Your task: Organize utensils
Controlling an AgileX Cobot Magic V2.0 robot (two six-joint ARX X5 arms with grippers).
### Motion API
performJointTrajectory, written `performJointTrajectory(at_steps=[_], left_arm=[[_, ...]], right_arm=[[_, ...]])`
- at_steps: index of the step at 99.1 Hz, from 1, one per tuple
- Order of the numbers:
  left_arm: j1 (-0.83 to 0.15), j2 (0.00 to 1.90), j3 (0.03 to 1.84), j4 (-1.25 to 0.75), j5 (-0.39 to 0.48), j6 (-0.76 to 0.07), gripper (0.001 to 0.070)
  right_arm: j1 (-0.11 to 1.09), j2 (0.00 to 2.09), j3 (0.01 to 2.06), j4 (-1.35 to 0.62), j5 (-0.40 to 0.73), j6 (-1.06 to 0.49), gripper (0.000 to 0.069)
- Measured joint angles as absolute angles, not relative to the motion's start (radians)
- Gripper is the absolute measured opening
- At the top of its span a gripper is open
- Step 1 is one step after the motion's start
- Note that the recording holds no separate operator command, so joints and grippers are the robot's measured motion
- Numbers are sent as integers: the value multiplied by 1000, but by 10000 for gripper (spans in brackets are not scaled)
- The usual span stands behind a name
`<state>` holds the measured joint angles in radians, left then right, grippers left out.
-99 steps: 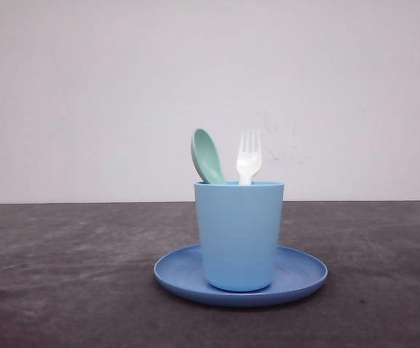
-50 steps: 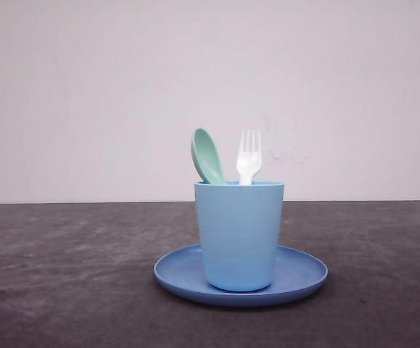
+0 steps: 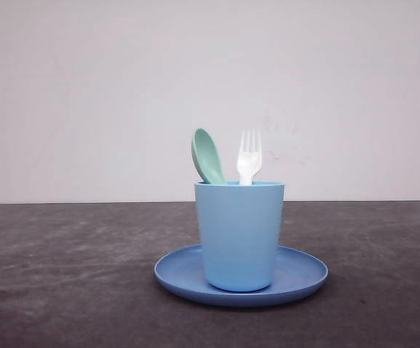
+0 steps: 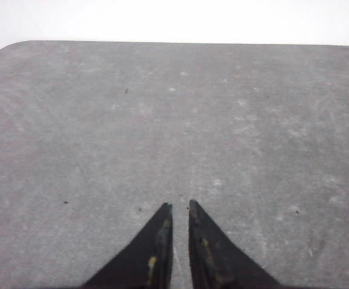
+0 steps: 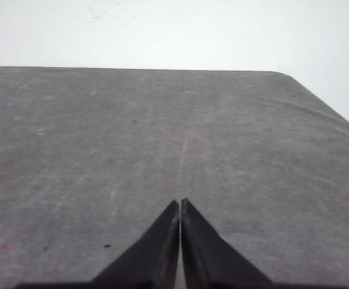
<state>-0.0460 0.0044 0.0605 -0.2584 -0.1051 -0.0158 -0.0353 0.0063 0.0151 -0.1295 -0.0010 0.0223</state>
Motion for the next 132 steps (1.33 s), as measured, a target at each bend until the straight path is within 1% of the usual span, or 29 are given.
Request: performJointTrajectory(at_steps=[132], left_arm=[[-46, 4, 60, -258, -105, -16, 24]], right_arm=[[-35, 6, 15, -112, -1, 22, 4]])
